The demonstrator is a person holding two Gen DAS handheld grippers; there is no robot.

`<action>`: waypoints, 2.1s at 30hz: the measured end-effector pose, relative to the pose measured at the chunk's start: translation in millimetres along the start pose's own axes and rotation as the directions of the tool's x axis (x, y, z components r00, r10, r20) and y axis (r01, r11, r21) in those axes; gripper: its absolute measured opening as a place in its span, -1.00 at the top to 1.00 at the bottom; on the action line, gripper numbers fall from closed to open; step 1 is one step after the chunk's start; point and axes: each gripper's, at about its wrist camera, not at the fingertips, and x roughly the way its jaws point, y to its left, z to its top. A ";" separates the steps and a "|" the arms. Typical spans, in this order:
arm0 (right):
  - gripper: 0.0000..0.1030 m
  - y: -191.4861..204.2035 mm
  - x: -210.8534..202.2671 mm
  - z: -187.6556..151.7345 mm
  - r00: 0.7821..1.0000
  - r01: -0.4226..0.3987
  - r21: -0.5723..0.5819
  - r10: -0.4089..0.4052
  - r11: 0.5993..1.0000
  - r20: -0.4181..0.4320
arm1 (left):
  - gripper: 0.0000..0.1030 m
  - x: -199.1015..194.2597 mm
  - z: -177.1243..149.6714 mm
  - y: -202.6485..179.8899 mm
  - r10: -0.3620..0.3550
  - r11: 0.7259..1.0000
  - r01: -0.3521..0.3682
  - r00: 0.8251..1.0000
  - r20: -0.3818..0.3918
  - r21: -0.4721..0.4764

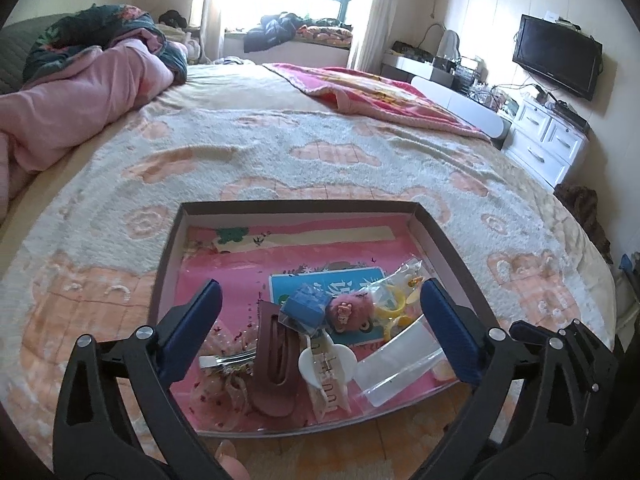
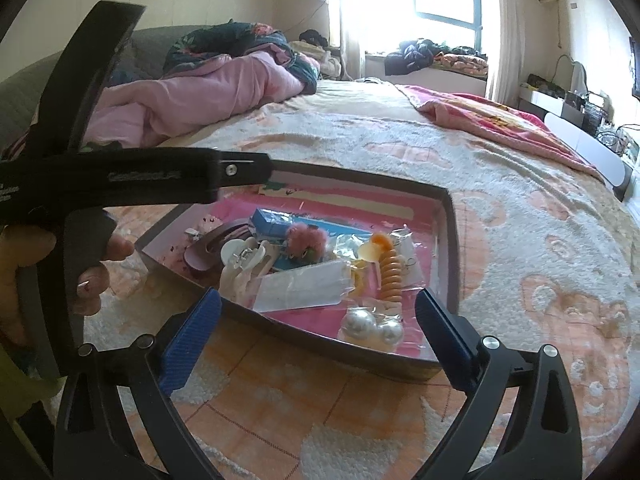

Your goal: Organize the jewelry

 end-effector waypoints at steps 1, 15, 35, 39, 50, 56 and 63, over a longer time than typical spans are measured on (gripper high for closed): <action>-0.85 0.2 -2.6 0.4 1.000 0.003 0.001 -0.003 1.000 0.005 | -0.77 -2.7 0.3 -0.2 0.002 1.000 -0.002 1.000 0.005 0.000; -0.87 1.5 -32.3 2.9 0.996 0.033 0.014 -0.034 0.999 0.079 | -0.78 -50.2 -9.4 7.0 0.036 0.999 -0.033 0.996 0.083 -0.033; -0.87 14.1 -68.6 -10.8 0.985 0.054 0.018 -0.056 0.998 0.162 | -0.78 -102.2 -61.6 5.1 0.093 0.996 -0.090 0.986 0.138 -0.028; -0.87 15.4 -75.9 -16.6 0.982 0.052 0.027 -0.056 0.998 0.183 | -0.78 -112.1 -71.8 5.4 0.099 0.995 -0.097 0.984 0.147 -0.023; -0.87 19.0 -85.3 -36.1 0.978 0.065 0.045 -0.073 0.997 0.194 | -0.78 -125.0 -101.2 -1.8 0.119 0.993 -0.118 0.977 0.177 -0.017; -0.87 18.5 -90.8 -51.8 0.976 0.079 0.059 -0.090 0.995 0.199 | -0.78 -131.0 -109.0 -3.9 0.138 0.990 -0.138 0.969 0.204 -0.014; -0.87 19.6 -98.4 -69.7 0.970 0.084 0.078 -0.099 0.993 0.223 | -0.78 -134.5 -119.3 -7.5 0.155 0.988 -0.156 0.961 0.230 -0.011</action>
